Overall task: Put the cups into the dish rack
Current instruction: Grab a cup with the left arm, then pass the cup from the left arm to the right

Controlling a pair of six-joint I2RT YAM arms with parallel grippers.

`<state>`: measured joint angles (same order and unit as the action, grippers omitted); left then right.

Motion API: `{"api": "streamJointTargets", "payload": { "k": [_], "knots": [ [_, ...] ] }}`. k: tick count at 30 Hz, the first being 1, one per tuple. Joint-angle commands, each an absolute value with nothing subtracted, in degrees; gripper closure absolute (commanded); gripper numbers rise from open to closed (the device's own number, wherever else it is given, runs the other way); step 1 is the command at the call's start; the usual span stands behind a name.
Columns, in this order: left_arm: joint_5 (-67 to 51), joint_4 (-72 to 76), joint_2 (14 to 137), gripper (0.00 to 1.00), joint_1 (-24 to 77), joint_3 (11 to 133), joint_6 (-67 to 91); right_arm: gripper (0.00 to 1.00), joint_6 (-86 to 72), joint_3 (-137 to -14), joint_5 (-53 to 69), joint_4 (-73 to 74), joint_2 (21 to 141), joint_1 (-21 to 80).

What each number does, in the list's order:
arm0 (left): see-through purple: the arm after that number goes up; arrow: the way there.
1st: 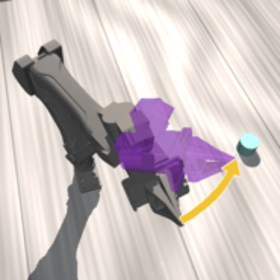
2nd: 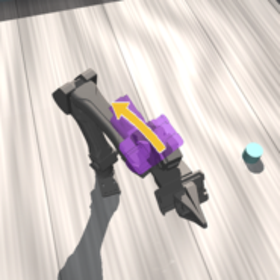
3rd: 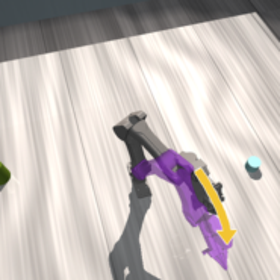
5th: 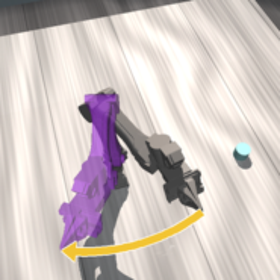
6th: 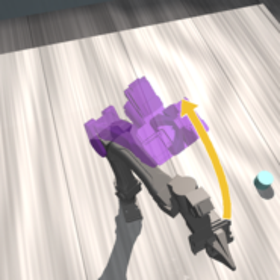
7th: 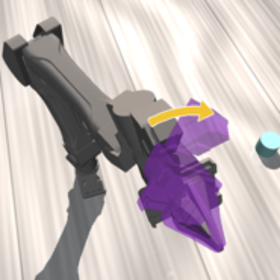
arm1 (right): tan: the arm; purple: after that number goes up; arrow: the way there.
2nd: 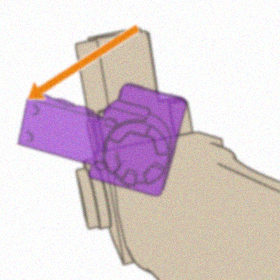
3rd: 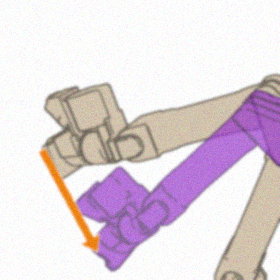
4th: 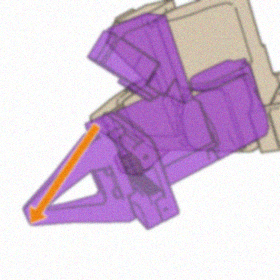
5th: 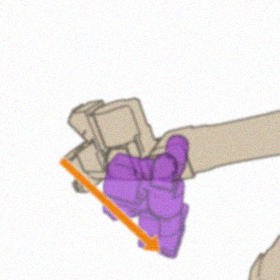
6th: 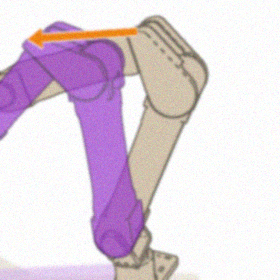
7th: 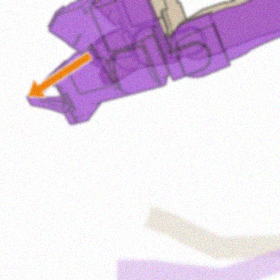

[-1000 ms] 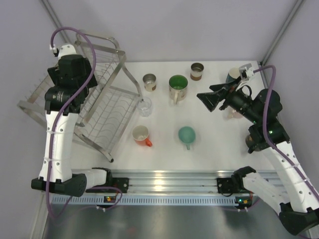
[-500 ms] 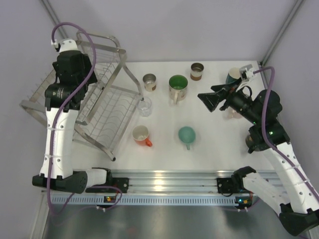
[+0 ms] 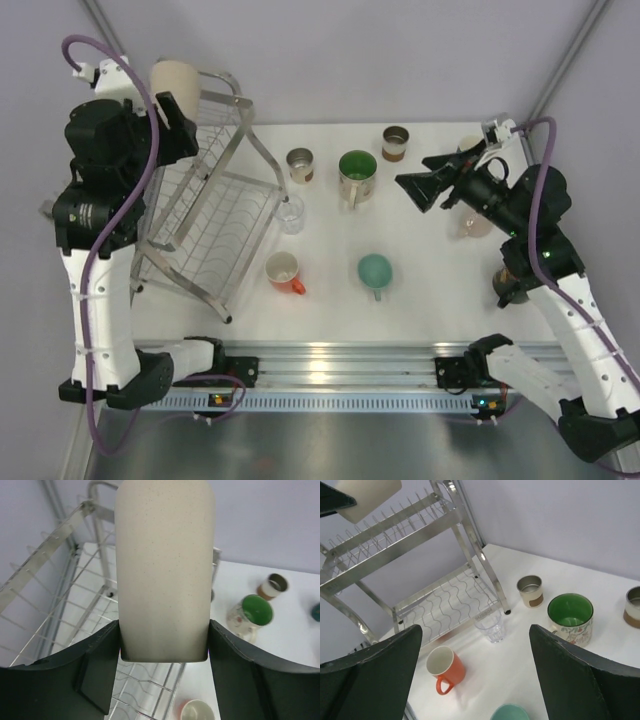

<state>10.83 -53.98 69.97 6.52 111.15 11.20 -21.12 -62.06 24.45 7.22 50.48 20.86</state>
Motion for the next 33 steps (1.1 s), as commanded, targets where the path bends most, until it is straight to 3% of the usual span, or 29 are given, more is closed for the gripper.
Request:
{"api": "streamJointTargets", "payload": {
  "k": [1,6,12,24,33],
  "knots": [
    [-4.1,-49.0,67.3,1.0,6.5,115.7,11.2,0.12,-15.4,-70.1,27.1,5.7,51.2,21.3],
    [-19.6,-46.4,67.3,1.0,6.5,118.6,13.0,0.19,-13.7,-79.1,35.8,7.7,56.9,20.9],
    [-46.1,-36.5,67.7,1.0,6.6,110.6,25.6,0.31,-19.0,-87.6,52.1,1.7,67.5,20.8],
    [-52.5,-34.1,67.3,1.0,9.0,100.3,28.0,0.34,-27.7,-104.8,57.9,-4.7,82.9,20.9],
    [-49.2,-34.0,71.4,1.0,18.4,100.6,25.8,0.38,-34.1,-105.3,66.3,-8.5,87.5,23.5]
  ]
}}
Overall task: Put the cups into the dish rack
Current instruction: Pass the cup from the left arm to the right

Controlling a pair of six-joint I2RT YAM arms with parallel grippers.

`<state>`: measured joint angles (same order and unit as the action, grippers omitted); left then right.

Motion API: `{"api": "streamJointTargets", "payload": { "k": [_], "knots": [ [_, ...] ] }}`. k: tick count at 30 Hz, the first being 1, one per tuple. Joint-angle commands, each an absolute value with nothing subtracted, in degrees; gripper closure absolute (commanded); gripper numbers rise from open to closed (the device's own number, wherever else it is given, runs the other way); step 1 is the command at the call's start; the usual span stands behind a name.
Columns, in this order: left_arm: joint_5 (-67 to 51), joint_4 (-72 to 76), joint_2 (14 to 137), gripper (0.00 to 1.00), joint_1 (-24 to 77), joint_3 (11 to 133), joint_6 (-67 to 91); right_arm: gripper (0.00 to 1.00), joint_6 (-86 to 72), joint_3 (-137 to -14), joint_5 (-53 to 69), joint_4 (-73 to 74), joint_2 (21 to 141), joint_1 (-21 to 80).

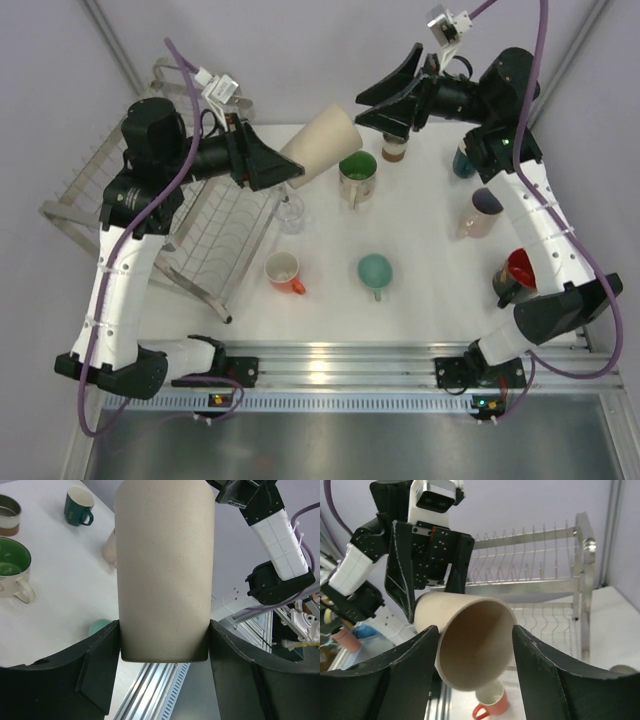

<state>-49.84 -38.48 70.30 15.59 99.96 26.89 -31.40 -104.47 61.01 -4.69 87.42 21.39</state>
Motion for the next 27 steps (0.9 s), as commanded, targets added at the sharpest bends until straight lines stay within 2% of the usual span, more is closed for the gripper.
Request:
{"api": "streamJointTargets", "payload": {
  "k": [1,7,10,11,12,14,15,18,22,27],
  "knots": [
    [-49.0,-34.0,71.7,1.0,19.2,100.7,25.3,0.39,-34.1,-104.7,66.4,-8.2,87.3,23.8],
    [-47.0,-34.0,73.2,1.0,21.3,100.5,24.6,0.56,-40.3,-92.9,67.3,-17.8,82.7,24.2],
    [-46.2,-34.0,73.7,1.0,21.7,100.5,24.3,0.79,-45.7,-87.3,66.4,-22.7,80.4,24.3],
    [-45.4,-34.1,73.9,0.94,21.8,100.5,24.3,0.99,-48.1,-83.9,65.7,-29.4,79.8,24.3],
    [-44.0,-34.0,73.7,0.83,21.7,100.6,24.4,1.0,-53.6,-82.4,62.4,-32.4,78.8,24.2],
    [-39.6,-33.2,73.6,0.5,21.8,101.1,25.2,1.0,-63.1,-78.3,58.2,-44.3,78.0,23.6],
    [-37.9,-32.0,73.3,0.42,21.7,101.2,26.1,1.0,-66.2,-77.1,53.7,-49.4,77.4,23.1],
    [-31.0,-24.2,70.7,0.27,21.7,99.4,32.8,1.0,-74.8,-73.6,44.7,-62.7,77.3,22.2],
    [-28.5,-6.2,65.7,0.16,21.7,91.8,41.2,1.0,-80.4,-72.3,36.5,-74.1,78.3,22.0],
    [-30.8,3.0,67.1,0.1,21.7,90.1,47.6,1.0,-81.1,-76.3,33.1,-74.2,79.5,21.7]
  ]
}}
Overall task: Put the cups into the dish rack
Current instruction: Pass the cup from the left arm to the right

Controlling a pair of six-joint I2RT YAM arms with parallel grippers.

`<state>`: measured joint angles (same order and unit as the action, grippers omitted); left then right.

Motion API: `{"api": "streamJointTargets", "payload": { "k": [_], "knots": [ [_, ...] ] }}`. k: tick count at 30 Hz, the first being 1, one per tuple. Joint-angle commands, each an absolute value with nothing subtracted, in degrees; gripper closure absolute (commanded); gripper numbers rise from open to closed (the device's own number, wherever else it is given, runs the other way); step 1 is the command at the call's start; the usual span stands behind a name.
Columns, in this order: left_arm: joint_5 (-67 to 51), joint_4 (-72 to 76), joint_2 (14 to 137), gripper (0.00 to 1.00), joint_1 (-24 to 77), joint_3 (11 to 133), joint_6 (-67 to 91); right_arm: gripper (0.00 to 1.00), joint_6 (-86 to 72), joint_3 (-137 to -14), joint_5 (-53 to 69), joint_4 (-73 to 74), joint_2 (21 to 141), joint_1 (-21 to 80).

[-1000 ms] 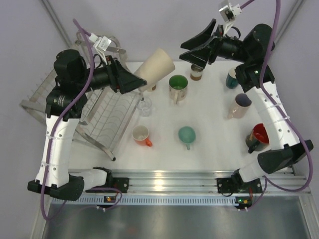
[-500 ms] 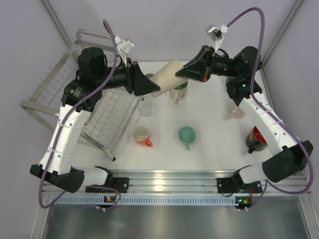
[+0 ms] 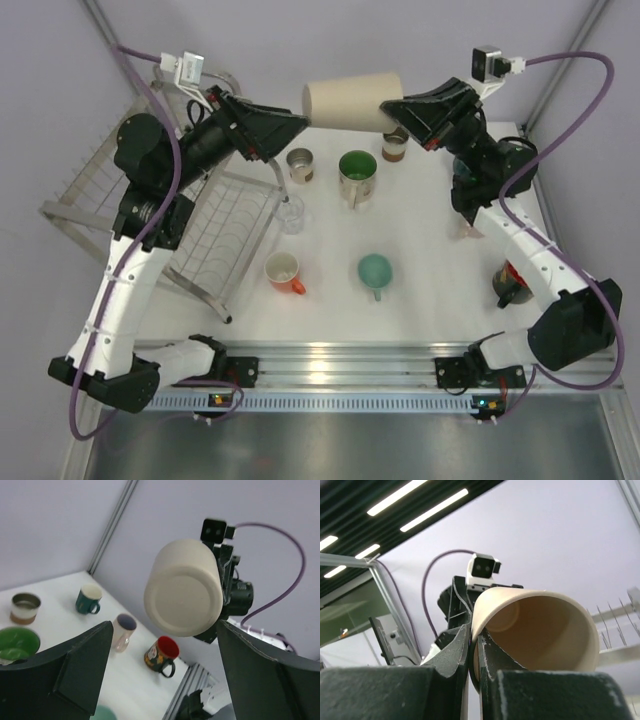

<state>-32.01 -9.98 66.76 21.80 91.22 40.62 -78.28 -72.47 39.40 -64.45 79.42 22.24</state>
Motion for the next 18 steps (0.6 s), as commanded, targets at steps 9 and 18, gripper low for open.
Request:
{"api": "streamJointTargets", "payload": {
  "k": [9,18],
  "knots": [
    [-30.2,26.8,67.2,0.07,23.7,82.4,54.4,1.0,-81.7,-78.7,29.9,-75.1,79.9,22.0],
    [-26.9,35.8,69.5,0.07,29.8,81.7,51.3,1.0,-77.3,-76.0,25.8,-72.9,78.3,24.3]
  ]
}}
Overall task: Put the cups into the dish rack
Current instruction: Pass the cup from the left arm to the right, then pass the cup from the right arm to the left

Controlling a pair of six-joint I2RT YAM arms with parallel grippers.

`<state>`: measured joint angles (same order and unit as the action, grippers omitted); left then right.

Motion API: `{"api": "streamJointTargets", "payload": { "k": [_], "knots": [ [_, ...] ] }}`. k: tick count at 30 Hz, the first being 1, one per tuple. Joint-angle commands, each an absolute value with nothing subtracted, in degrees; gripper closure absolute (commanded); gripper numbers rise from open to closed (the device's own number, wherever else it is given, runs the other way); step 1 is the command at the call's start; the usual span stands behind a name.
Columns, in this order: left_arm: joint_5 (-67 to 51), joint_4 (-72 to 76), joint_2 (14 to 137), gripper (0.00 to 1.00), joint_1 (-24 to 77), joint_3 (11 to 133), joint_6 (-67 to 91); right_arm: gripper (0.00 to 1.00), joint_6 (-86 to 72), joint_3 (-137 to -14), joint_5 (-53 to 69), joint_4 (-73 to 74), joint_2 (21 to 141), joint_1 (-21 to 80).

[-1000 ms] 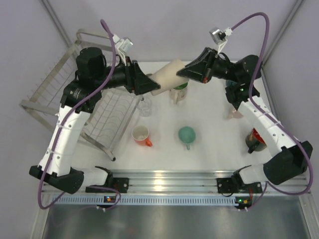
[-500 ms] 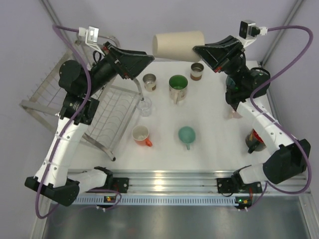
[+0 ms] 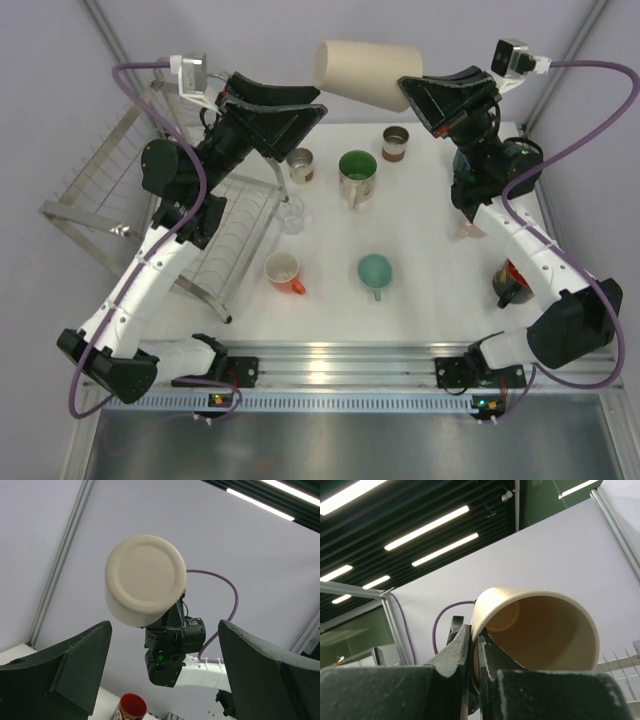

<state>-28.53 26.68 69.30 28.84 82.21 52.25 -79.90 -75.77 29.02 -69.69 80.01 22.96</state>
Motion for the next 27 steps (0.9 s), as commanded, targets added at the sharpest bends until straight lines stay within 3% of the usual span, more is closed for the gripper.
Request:
{"api": "streamJointTargets", "payload": {
  "k": [1,20,22,24,25,27],
  "knots": [
    [-26.7,36.9,69.5,0.07,30.1,81.2,51.4,1.0,-77.2,-75.9,25.4,-72.3,78.2,24.4],
    [-17.8,38.4,69.3,0.12,31.7,78.3,48.9,1.0,-74.5,-69.6,23.9,-73.6,78.5,30.8],
    [-18.0,38.3,69.3,0.22,31.7,78.4,48.8,1.0,-74.9,-67.7,23.6,-74.7,78.6,31.3],
    [-18.1,38.3,69.5,0.38,31.7,78.1,48.6,1.0,-75.7,-66.5,22.9,-76.2,79.0,32.0],
    [-17.7,38.3,69.3,0.51,31.7,77.8,48.7,1.0,-76.0,-65.7,22.9,-76.9,79.1,32.2],
    [-15.7,38.2,68.7,0.64,31.7,76.9,48.4,0.98,-76.2,-65.1,23.3,-77.0,79.3,32.4]
  ]
}}
